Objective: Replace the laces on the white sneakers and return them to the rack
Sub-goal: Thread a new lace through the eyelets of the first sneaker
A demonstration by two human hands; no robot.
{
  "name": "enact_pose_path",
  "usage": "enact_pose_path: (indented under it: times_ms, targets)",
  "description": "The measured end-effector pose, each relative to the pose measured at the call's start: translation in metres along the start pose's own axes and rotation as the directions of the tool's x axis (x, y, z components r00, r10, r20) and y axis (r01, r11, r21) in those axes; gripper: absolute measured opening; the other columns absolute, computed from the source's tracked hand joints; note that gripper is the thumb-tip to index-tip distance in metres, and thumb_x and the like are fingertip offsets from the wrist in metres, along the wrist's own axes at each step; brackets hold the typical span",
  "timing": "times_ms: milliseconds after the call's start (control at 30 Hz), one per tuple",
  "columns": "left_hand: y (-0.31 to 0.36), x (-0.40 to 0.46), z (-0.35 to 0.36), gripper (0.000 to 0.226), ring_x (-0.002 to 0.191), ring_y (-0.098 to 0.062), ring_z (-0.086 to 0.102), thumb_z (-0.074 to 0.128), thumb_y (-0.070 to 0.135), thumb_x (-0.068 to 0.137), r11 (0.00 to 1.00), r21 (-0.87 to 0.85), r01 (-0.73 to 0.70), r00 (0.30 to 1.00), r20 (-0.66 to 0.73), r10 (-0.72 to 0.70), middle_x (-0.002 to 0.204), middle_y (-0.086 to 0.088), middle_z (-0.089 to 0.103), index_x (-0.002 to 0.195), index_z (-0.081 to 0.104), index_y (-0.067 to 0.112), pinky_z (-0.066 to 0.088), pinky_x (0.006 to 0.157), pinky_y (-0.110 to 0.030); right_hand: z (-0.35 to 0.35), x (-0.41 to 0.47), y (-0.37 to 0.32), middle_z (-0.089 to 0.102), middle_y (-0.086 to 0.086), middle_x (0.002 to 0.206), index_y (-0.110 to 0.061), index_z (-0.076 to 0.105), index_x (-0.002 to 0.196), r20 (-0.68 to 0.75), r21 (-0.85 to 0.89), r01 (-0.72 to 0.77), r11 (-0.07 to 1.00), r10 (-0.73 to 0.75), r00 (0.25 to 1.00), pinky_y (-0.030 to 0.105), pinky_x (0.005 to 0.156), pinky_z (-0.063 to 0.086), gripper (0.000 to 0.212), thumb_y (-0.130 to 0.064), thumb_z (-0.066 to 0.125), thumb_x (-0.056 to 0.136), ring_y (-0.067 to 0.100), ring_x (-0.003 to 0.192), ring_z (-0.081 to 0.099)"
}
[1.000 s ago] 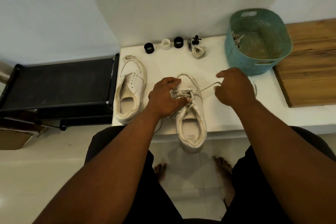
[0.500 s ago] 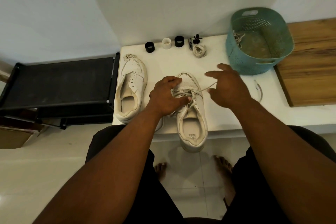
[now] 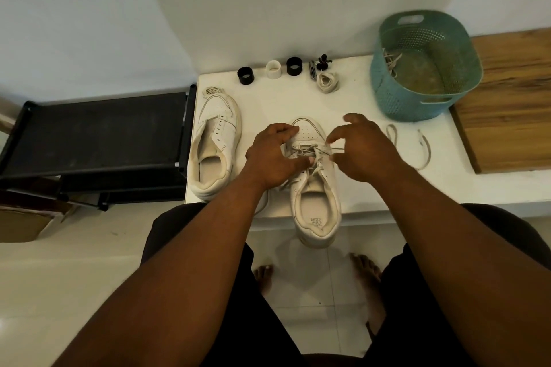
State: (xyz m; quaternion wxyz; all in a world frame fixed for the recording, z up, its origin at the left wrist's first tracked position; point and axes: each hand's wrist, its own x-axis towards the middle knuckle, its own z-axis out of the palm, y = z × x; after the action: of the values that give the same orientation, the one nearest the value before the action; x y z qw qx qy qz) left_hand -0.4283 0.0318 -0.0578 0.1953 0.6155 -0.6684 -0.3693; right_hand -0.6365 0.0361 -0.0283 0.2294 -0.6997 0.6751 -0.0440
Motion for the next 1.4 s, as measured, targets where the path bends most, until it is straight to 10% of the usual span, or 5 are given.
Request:
enact_pose_path:
  times_ms: [400,733,967,1167,1400]
  targets:
    - [0.007,-0.002,0.000,0.097,0.140,-0.013,0.042,0.064,0.073,0.056,0.999,0.047,0.019,1.000,0.023,-0.020,0.147,0.013,0.049,0.143,0.058,0.029,0.035,0.116,-0.050,-0.012,0.007,0.020,0.055,0.003,0.074,-0.011,0.059,0.079,-0.052,-0.131,-0.296,0.946,0.292,0.955,0.034,0.068,0.043,0.010,-0.015,0.067,0.084,0.025,0.076,0.056]
    - [0.032,-0.006,-0.012,0.041,0.112,0.015,0.057,0.069,0.006,0.092,0.945,-0.163,-0.283,0.959,-0.061,0.276,0.124,0.010,0.070,0.132,0.067,0.018,0.038,0.086,-0.001,-0.026,-0.007,-0.020,0.060,-0.014,0.067,-0.026,0.068,0.085,-0.059,0.366,0.248,0.897,-0.243,0.968,0.022,0.059,0.039,0.013,-0.025,0.066,0.098,-0.003,0.060,0.055]
    - [0.033,-0.003,-0.008,0.012,0.077,0.008,0.065,0.073,0.017,0.093,0.974,-0.120,-0.192,0.968,-0.188,0.167,0.080,0.023,0.069,0.102,0.080,0.018,0.047,0.073,-0.013,-0.039,0.000,-0.002,0.058,-0.012,0.059,-0.024,0.072,0.080,-0.212,0.379,0.182,0.907,-0.106,0.971,0.022,0.056,0.040,0.018,-0.039,0.076,0.089,0.005,0.052,0.051]
    - [0.032,-0.005,-0.008,0.043,0.111,0.010,0.058,0.072,0.012,0.089,0.979,-0.056,-0.197,0.968,-0.169,0.185,0.117,0.019,0.070,0.128,0.069,0.029,0.046,0.095,-0.018,-0.040,-0.006,-0.005,0.064,-0.017,0.079,-0.028,0.072,0.094,-0.172,0.313,0.243,0.918,-0.197,0.965,0.016,0.068,0.041,0.007,-0.021,0.070,0.093,-0.007,0.072,0.057]
    - [0.041,-0.004,-0.010,0.010,0.080,0.006,0.068,0.071,0.024,0.096,0.971,-0.203,-0.129,0.949,-0.309,0.062,0.078,0.023,0.071,0.096,0.081,0.024,0.051,0.079,-0.019,-0.041,0.000,0.001,0.068,-0.014,0.078,-0.031,0.071,0.086,-0.277,0.376,0.212,0.902,-0.109,0.955,0.021,0.068,0.047,0.008,-0.027,0.078,0.087,0.001,0.072,0.062]
